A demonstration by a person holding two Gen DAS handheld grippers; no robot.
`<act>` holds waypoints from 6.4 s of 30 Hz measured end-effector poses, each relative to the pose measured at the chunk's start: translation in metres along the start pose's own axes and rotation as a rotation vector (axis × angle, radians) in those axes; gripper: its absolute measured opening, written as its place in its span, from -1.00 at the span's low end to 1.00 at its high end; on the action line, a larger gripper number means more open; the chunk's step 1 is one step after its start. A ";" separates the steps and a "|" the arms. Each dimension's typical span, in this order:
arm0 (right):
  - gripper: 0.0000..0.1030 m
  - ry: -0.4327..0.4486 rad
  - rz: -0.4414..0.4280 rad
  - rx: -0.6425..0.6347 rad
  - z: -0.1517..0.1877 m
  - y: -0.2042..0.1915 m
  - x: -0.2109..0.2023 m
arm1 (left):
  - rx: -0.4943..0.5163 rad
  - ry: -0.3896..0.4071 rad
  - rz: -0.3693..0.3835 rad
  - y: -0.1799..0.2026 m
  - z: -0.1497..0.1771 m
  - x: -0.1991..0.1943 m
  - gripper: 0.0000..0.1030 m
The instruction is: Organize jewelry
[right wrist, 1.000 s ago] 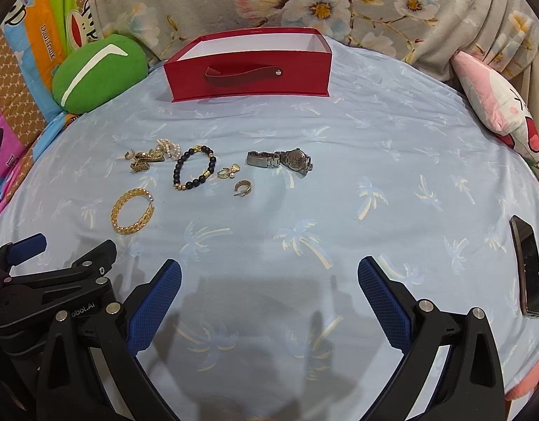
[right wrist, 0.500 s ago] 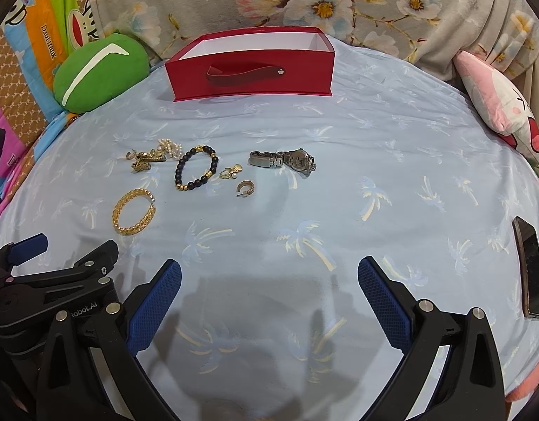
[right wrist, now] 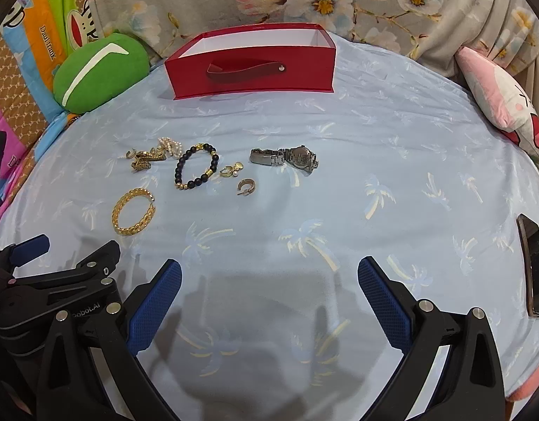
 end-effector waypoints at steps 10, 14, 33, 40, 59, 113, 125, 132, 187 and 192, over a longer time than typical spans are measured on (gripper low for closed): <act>0.90 -0.002 -0.002 0.001 0.001 0.000 0.001 | 0.001 0.000 -0.009 0.002 0.000 0.002 0.91; 0.90 -0.003 -0.003 0.000 0.001 0.000 0.001 | 0.001 -0.005 -0.010 0.002 0.000 0.003 0.91; 0.65 0.046 -0.030 0.043 -0.052 0.046 0.029 | -0.052 -0.028 0.102 -0.008 -0.019 0.022 0.91; 0.40 0.003 -0.087 0.062 -0.078 0.052 0.058 | -0.030 -0.064 0.113 0.006 -0.032 0.041 0.91; -0.14 -0.020 -0.122 0.034 -0.105 0.048 0.088 | 0.014 -0.045 0.127 0.018 -0.048 0.052 0.60; -0.70 0.095 -0.234 0.042 -0.112 0.045 0.011 | 0.105 0.198 0.234 0.006 -0.098 -0.049 0.04; -0.14 -0.004 -0.164 0.040 -0.073 0.042 0.037 | 0.101 0.154 0.231 0.009 -0.084 -0.037 0.04; -0.16 -0.066 -0.196 0.103 -0.078 0.045 0.067 | 0.106 0.141 0.222 0.010 -0.081 -0.033 0.05; -0.83 0.336 -0.182 -0.059 -0.375 0.034 -0.021 | 0.152 0.408 0.128 0.026 -0.330 -0.074 0.04; -0.82 0.293 -0.155 -0.056 -0.428 0.032 0.026 | 0.138 0.331 0.161 0.045 -0.399 -0.029 0.04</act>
Point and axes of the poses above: each gripper's, at about its wrist camera, not at the fingertips, and x roughly the way its jaws point, y to its right, z to its underside, the point moved 2 cm from there along x, roughly the way its jaws point, and after that the axes turned 13 degrees about -y, right-handed, at the moved point
